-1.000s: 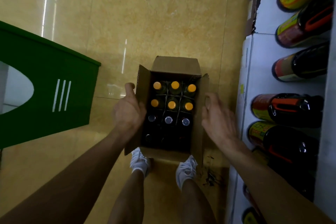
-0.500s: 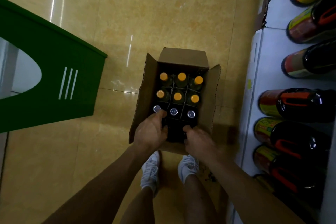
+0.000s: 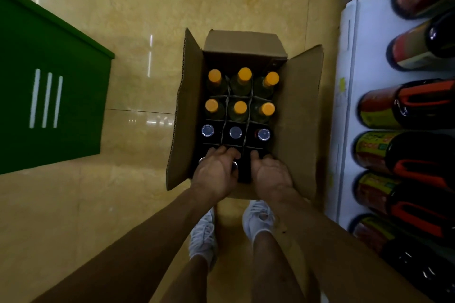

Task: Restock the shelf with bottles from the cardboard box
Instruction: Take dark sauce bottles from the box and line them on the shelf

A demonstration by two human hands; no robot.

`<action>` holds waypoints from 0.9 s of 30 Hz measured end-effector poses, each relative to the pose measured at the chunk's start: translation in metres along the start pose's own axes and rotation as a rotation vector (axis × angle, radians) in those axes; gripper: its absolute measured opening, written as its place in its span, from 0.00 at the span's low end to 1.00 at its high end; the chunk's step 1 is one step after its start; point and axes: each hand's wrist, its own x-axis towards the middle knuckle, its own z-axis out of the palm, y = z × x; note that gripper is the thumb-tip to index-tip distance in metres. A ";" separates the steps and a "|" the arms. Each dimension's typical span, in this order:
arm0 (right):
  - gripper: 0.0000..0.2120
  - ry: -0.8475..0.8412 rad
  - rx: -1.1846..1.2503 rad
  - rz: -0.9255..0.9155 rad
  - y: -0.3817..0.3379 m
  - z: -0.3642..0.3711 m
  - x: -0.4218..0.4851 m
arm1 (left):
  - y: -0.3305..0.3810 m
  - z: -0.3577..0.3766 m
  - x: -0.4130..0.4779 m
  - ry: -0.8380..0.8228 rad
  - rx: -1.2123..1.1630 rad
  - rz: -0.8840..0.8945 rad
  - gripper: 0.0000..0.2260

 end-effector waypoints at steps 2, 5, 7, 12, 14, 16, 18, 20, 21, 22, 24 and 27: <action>0.23 0.063 0.075 0.014 0.002 -0.001 -0.007 | -0.005 0.000 -0.002 -0.022 -0.003 0.027 0.20; 0.14 0.215 0.231 0.024 0.005 -0.008 -0.027 | -0.010 -0.004 -0.006 -0.040 0.010 0.057 0.23; 0.13 0.284 0.307 0.020 0.008 -0.014 -0.045 | -0.011 -0.006 -0.008 -0.045 0.018 0.076 0.26; 0.13 0.413 0.403 0.000 0.010 -0.034 -0.088 | -0.004 -0.015 -0.009 -0.101 -0.039 0.135 0.36; 0.12 0.444 0.447 -0.013 0.011 -0.042 -0.102 | 0.002 -0.019 -0.011 -0.113 -0.078 0.151 0.41; 0.12 0.480 0.496 -0.030 0.013 -0.051 -0.114 | 0.008 -0.022 -0.009 -0.129 -0.129 0.171 0.45; 0.13 0.514 0.513 -0.050 0.015 -0.060 -0.127 | 0.015 -0.024 -0.008 -0.157 -0.162 0.208 0.47; 0.13 0.551 0.542 -0.083 0.019 -0.072 -0.138 | 0.020 -0.026 -0.008 -0.158 -0.184 0.264 0.45; 0.13 0.557 0.576 -0.097 0.021 -0.078 -0.141 | 0.023 -0.028 -0.008 -0.155 -0.208 0.280 0.43; 0.13 0.550 0.621 -0.112 0.024 -0.083 -0.143 | 0.026 -0.030 -0.010 -0.145 -0.242 0.290 0.40; 0.13 0.539 0.720 -0.163 0.029 -0.093 -0.147 | 0.033 -0.036 -0.015 -0.113 -0.303 0.284 0.34; 0.15 0.529 0.836 -0.255 0.034 -0.108 -0.144 | 0.046 -0.050 -0.025 -0.065 -0.391 0.253 0.28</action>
